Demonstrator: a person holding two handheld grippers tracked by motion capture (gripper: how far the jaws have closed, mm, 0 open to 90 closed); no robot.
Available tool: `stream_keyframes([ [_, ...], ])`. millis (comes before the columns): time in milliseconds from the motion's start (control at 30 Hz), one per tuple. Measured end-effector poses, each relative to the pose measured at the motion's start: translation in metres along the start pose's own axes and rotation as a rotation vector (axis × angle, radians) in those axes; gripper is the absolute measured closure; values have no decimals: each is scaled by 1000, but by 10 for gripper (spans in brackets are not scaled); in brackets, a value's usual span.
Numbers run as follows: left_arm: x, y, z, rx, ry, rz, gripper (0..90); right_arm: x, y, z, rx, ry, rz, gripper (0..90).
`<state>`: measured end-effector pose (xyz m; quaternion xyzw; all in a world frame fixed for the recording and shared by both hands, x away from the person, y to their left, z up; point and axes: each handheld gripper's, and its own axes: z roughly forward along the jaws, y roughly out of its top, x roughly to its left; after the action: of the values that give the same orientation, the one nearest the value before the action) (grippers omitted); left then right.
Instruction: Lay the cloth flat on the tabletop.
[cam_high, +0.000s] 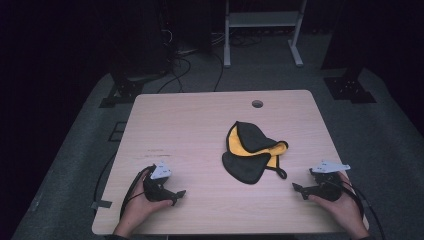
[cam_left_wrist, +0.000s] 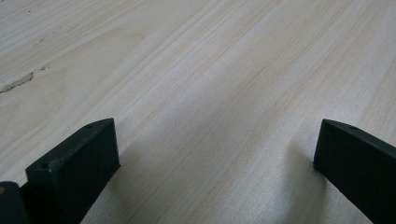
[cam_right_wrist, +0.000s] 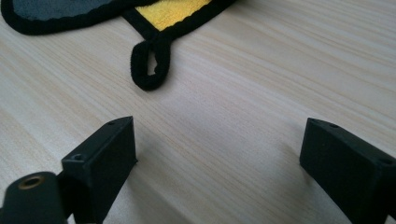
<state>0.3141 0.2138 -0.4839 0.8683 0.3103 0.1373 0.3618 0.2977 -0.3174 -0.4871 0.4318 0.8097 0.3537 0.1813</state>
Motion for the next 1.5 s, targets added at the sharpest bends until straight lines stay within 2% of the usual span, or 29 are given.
stream_keyframes([
  [267, 0, 0, 0, 0, 0, -1, 0, 1, -2, -2, -10, 3, -1, 142],
  [300, 0, 0, 0, -1, 0, -1, 0, 0, -1, -4, -6, 2, 2, 206],
  [467, 0, 0, 0, -1, 0, -1, 0, -1, 2, -7, 10, 4, 2, 341],
  [667, 0, 0, 0, -1, 1, -2, 0, 1, 12, -12, -26, 19, -7, 400],
  [900, 0, 0, 0, -1, 4, -4, 0, 6, 31, -17, -83, 63, -23, 494],
  [967, 0, 0, 0, -1, 4, -4, 0, 6, 37, -15, -85, 72, -27, 511],
  [1467, 0, 0, 0, 3, 4, -4, 0, 18, 88, 9, -129, 135, -96, 566],
  [1500, 0, 0, 0, 3, 4, -4, 0, 19, 95, 13, -131, 142, -99, 566],
])
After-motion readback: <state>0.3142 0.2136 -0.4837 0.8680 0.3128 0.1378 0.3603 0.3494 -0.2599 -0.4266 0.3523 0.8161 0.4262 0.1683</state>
